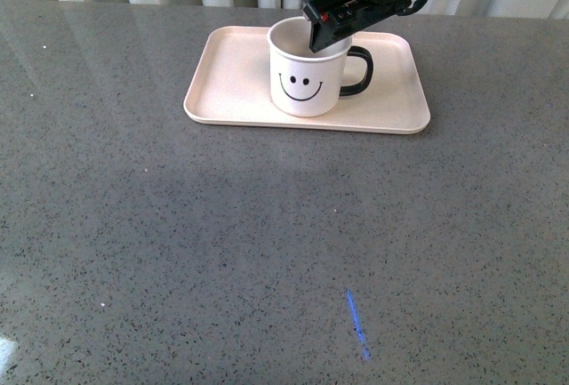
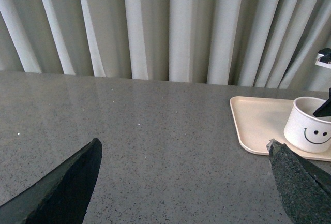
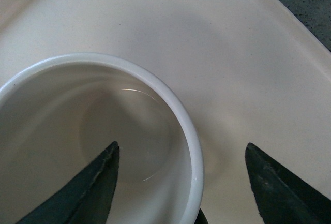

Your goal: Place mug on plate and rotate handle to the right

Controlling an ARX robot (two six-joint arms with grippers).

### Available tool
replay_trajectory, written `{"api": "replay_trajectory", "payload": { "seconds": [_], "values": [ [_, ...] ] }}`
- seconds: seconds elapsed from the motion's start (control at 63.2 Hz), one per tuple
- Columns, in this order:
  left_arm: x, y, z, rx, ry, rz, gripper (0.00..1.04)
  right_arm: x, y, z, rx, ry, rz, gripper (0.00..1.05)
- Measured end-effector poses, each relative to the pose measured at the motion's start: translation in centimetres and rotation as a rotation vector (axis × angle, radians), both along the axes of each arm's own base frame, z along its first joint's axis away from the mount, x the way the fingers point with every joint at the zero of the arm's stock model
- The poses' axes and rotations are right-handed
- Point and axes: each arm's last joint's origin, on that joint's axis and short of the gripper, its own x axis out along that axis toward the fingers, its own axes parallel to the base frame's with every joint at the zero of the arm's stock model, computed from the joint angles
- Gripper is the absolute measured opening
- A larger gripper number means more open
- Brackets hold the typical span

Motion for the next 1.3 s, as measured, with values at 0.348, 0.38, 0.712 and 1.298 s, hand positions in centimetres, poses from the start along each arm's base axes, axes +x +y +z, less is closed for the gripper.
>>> {"api": "replay_trajectory", "payload": {
  "seconds": [0.348,0.38,0.712,1.298],
  "values": [
    [0.0,0.0,0.0,0.000,0.000,0.000,0.96,-1.7,-0.6,3.6,0.137,-0.056,0.009,0.96],
    [0.0,0.0,0.0,0.000,0.000,0.000,0.96,-2.0,-0.7,4.2,0.152,-0.069,0.014,0.96],
    [0.0,0.0,0.0,0.000,0.000,0.000,0.96,-4.9,-1.3,7.4,0.204,-0.333,-0.083,0.88],
    [0.0,0.0,0.0,0.000,0.000,0.000,0.96,-23.6,-7.3,2.4,0.353,-0.903,-0.516,0.02]
  ]
}}
